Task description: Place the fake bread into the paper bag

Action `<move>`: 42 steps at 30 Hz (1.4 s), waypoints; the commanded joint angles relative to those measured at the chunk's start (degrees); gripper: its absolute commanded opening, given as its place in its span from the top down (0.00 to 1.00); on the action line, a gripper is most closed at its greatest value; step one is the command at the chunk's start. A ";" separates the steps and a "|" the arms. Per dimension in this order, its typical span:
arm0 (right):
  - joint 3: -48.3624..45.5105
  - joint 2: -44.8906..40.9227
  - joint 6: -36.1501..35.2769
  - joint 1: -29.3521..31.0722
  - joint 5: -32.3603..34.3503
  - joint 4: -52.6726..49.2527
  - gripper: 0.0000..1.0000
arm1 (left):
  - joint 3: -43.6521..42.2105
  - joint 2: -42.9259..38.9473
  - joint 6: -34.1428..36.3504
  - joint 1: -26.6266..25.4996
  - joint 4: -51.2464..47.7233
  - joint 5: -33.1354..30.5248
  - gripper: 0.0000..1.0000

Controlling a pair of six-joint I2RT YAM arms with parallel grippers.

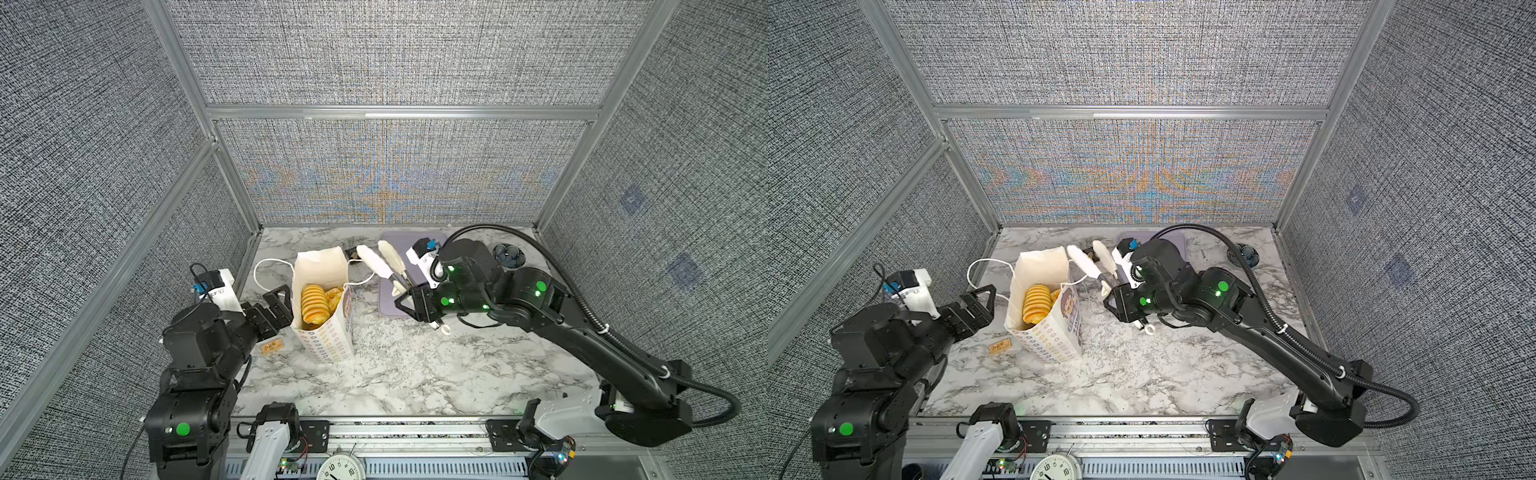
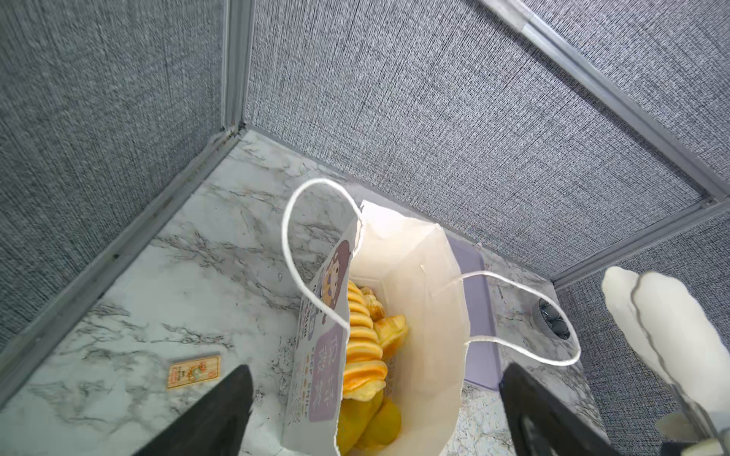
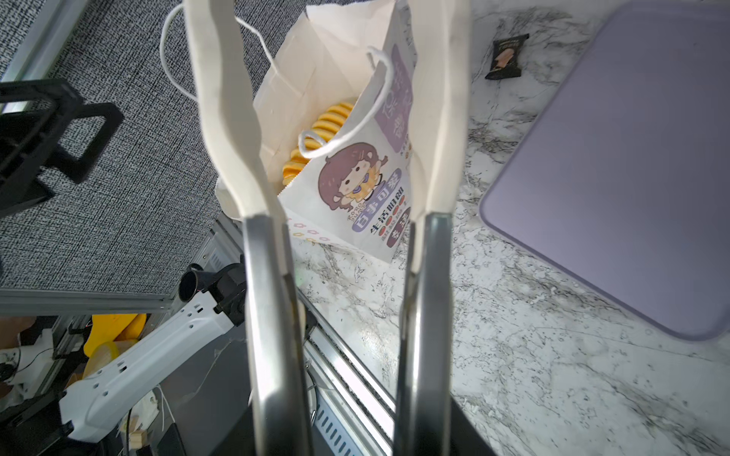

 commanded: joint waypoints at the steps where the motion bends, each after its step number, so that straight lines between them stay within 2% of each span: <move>1: -1.10 -2.22 -2.08 -2.32 2.45 -1.22 0.54 | 3.60 1.89 3.86 0.08 -2.06 -4.56 0.02; 14: -6.06 -5.69 -7.72 -15.96 8.02 -7.74 0.55 | 10.63 15.00 8.03 0.23 3.19 -11.61 0.01; 21: -9.89 -4.57 -9.31 -22.14 11.32 -8.60 0.55 | 10.86 20.94 7.60 2.04 6.76 -10.95 0.01; 31: -18.45 -2.46 -9.83 -30.99 13.55 -5.12 0.55 | 8.69 29.27 3.46 15.61 14.29 0.98 0.01; 35: -22.87 -0.37 -10.46 -36.48 12.69 -1.41 0.55 | 4.04 32.41 -0.88 22.20 19.50 6.00 0.01; 42: -27.68 4.62 -12.53 -42.80 8.63 4.25 0.55 | -8.38 36.25 -7.38 29.55 29.94 9.00 0.01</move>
